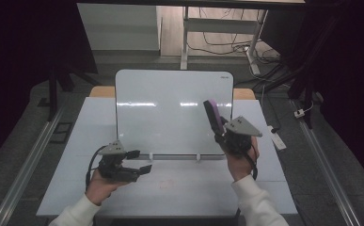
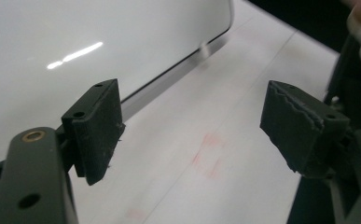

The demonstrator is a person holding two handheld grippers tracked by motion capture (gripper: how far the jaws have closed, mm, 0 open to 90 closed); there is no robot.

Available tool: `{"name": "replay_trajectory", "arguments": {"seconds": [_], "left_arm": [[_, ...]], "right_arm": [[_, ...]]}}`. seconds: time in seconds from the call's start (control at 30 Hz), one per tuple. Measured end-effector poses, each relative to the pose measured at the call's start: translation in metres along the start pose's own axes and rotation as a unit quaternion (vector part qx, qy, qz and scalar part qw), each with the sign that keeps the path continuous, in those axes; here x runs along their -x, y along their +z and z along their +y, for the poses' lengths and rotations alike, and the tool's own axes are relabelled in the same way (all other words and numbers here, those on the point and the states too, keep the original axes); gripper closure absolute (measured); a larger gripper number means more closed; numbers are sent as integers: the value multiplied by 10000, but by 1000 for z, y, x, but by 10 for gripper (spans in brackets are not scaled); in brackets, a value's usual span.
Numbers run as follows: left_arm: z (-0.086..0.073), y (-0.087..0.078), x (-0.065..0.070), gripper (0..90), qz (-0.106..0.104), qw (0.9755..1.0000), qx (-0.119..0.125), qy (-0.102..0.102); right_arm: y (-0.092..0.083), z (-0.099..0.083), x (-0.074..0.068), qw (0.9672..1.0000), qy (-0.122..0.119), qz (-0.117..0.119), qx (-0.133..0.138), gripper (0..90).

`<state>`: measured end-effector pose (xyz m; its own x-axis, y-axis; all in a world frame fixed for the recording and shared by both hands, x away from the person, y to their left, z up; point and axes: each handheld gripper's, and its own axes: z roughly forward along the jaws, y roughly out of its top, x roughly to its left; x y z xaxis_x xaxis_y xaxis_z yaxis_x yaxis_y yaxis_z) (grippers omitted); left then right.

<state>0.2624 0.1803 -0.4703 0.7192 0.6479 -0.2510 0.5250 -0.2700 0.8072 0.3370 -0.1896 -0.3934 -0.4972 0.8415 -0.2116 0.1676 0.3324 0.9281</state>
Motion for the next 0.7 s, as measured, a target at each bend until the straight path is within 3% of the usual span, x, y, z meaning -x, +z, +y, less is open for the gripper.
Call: {"name": "replay_trajectory", "arguments": {"seconds": [0.17, 0.3, 0.47, 0.7], "left_arm": [[-18, -15, -6, 219, 323, 9995, -62, -17], [-29, -23, -11, 219, 454, 9989, -129, -60], [-40, -29, -18, 218, 581, 9980, -161, -172], [-46, -36, -22, 218, 678, 9972, -124, -287]], "right_arm": [[12, 17, 23, 9993, 248, -284, -26, 636], [25, 24, 34, 9982, 426, -386, -183, 635], [35, 29, 42, 9966, 612, -485, -261, 633], [53, 30, 44, 9952, 590, -674, -391, 628]]}}
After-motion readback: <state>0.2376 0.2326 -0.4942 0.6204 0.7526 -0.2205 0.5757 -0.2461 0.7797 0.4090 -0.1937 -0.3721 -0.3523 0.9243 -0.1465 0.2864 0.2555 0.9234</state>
